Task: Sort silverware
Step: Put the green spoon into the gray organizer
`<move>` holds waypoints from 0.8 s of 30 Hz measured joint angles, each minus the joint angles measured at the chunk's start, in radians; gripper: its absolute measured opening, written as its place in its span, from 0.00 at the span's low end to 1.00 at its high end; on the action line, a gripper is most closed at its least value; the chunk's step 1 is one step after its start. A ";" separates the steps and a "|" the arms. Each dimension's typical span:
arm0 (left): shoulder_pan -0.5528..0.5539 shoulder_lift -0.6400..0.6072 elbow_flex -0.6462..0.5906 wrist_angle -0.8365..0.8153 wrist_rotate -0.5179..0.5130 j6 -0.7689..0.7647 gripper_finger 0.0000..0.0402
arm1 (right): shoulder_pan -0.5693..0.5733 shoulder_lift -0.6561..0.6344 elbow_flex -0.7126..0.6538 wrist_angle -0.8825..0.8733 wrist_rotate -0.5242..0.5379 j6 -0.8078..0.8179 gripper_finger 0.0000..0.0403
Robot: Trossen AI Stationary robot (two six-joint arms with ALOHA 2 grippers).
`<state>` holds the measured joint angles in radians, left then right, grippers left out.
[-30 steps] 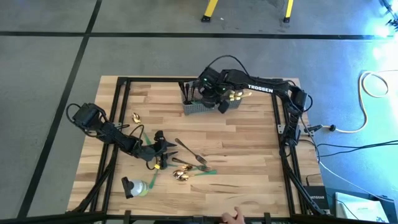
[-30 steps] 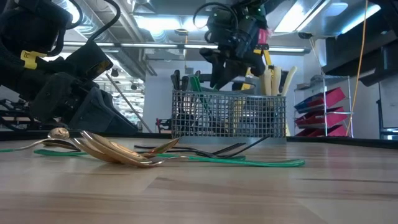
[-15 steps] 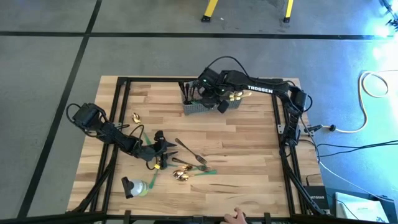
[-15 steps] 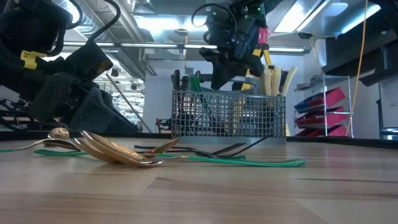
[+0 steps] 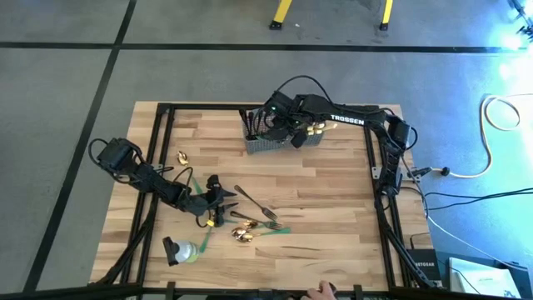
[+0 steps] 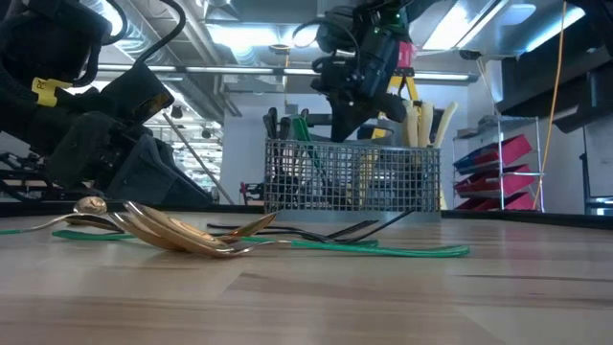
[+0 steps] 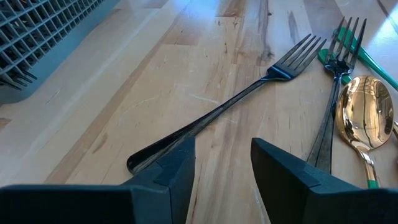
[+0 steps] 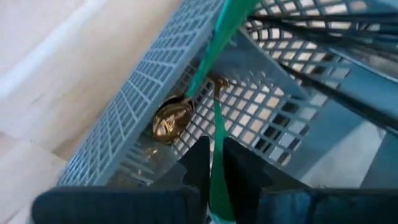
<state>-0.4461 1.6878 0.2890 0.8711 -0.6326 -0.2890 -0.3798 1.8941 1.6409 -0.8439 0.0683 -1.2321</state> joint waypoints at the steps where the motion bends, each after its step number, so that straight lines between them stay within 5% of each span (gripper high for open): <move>1: 0.000 0.000 0.000 0.000 0.000 0.000 0.35 | 0.000 0.000 0.000 0.000 0.010 0.000 0.07; 12: 0.000 0.000 0.000 0.000 0.000 0.000 0.35 | 0.001 0.001 0.000 -0.028 0.115 0.041 0.11; 18: 0.000 0.000 0.000 0.000 0.000 0.000 0.35 | 0.001 0.001 0.000 -0.041 0.077 0.189 0.12; 24: 0.000 0.000 0.000 0.000 0.000 0.000 0.35 | -0.022 0.001 0.000 -0.036 0.026 0.375 0.25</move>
<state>-0.4463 1.6875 0.2890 0.8715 -0.6327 -0.2891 -0.4016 1.8954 1.6409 -0.8795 0.0939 -0.8574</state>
